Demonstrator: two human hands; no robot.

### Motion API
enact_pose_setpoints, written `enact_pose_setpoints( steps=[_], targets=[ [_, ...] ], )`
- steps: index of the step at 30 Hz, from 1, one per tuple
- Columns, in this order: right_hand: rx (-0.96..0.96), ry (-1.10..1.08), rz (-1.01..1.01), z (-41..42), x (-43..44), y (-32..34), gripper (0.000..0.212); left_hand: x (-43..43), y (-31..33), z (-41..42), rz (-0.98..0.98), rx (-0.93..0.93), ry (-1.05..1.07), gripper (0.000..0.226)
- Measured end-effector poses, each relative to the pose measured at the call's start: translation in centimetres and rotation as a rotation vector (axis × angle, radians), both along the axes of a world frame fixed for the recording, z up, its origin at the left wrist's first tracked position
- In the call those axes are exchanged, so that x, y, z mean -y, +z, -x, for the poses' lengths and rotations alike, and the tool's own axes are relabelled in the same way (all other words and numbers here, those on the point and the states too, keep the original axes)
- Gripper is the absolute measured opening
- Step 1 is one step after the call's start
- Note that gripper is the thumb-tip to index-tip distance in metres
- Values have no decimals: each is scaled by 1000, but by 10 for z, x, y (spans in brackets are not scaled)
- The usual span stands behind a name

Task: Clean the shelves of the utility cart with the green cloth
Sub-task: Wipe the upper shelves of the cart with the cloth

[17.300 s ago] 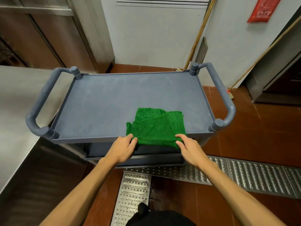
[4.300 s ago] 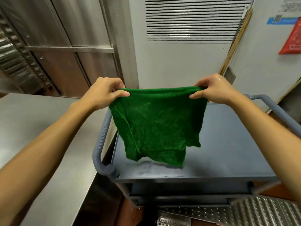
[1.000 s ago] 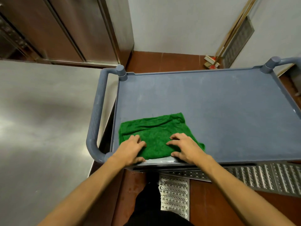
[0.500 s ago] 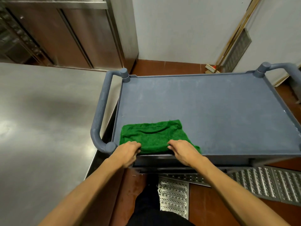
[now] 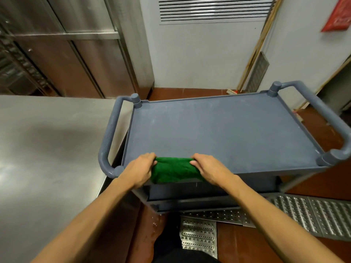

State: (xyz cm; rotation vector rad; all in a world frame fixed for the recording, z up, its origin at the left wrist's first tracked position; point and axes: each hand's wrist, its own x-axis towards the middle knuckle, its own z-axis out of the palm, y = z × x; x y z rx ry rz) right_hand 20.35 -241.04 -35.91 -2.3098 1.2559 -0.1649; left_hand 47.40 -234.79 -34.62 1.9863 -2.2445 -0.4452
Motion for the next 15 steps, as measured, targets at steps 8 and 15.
enact_pose_setpoints(
  steps=[8,15],
  targets=[
    [-159,56,20,58,13,26,48,28,27,46,113,13,-51,22],
    [-132,-112,11,86,51,31,42,80,48,57,90,84,-165,50]
  ],
)
